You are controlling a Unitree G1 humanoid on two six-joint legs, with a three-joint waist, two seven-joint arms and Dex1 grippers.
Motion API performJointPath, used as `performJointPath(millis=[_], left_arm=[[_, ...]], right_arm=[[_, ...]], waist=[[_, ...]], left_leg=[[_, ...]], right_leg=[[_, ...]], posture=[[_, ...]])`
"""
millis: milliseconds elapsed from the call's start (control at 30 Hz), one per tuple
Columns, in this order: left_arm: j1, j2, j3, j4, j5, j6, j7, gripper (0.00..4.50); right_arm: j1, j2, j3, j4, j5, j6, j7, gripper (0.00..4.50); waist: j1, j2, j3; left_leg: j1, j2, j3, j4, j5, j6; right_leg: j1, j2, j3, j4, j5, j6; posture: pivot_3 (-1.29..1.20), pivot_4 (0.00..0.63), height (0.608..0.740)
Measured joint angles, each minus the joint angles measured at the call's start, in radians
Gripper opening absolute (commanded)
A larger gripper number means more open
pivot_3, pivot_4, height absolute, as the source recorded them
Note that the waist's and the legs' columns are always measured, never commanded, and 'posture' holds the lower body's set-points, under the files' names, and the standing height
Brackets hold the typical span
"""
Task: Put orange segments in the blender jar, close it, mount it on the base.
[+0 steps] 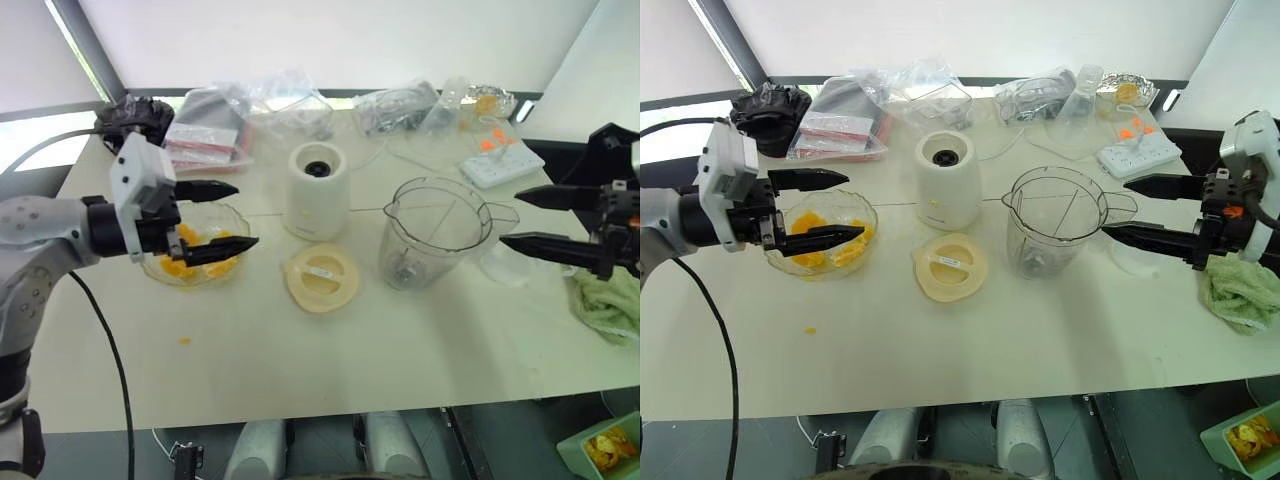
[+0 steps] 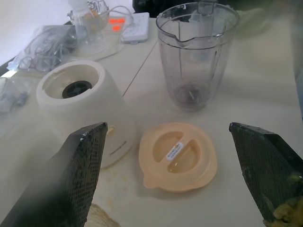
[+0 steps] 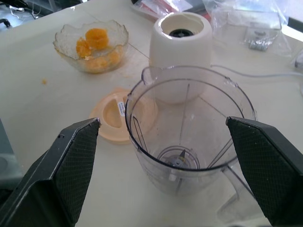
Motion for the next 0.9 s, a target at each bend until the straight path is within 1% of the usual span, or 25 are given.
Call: performJointPath(millis=[100, 233, 633, 800, 900], left_arm=[[0.0, 0.006, 0.009, 0.002, -0.005, -0.001, -0.009, 4.31], [0.018, 0.021, 0.006, 0.006, 0.01, -0.001, -0.011, 4.31], [0.057, 0.03, 0.015, -0.006, -0.015, 0.022, -0.004, 4.31], [0.058, 0.03, 0.016, -0.026, -0.037, 0.046, 0.023, 4.31], [0.058, 0.029, 0.016, -0.043, -0.055, 0.059, 0.034, 4.31]], right_arm=[[-0.003, 0.002, -0.002, -0.014, 0.008, 0.012, -0.006, 4.46], [-0.044, 0.009, -0.002, -0.021, 0.046, 0.032, -0.027, 4.46], [-0.045, 0.011, 0.008, -0.056, 0.081, 0.069, -0.044, 4.46], [-0.052, 0.05, 0.022, -0.062, 0.083, 0.069, -0.073, 4.46], [-0.069, 0.052, 0.036, -0.064, 0.085, 0.069, -0.086, 4.46]], waist=[[0.001, 0.0, 0.0], [0.001, 0.0, 0.0], [0.001, 0.0, 0.0], [0.001, 0.0, 0.0], [0.001, 0.0, 0.0]], left_leg=[[0.0, 0.0, 0.0, 0.0, 0.0, 0.0], [0.0, 0.0, 0.0, 0.001, 0.0, 0.0], [0.0, 0.0, 0.0, 0.002, 0.0, 0.0], [0.0, 0.0, 0.0, 0.002, 0.0, 0.0], [0.0, 0.0, 0.0, 0.002, 0.0, 0.0]], right_leg=[[0.0, 0.0, 0.0, 0.0, 0.0, 0.0], [0.0, 0.0, 0.0, 0.0, 0.0, -0.001], [0.0, 0.0, 0.0, 0.001, 0.001, 0.002], [0.0, 0.0, 0.0, 0.001, 0.001, 0.002], [0.0, 0.0, 0.0, 0.002, 0.002, 0.002]], posture=[[0.0, 0.15, 0.74], [0.0, 0.15, 0.74], [0.0, 0.15, 0.74], [0.0, 0.15, 0.74], [0.0, 0.15, 0.74]])
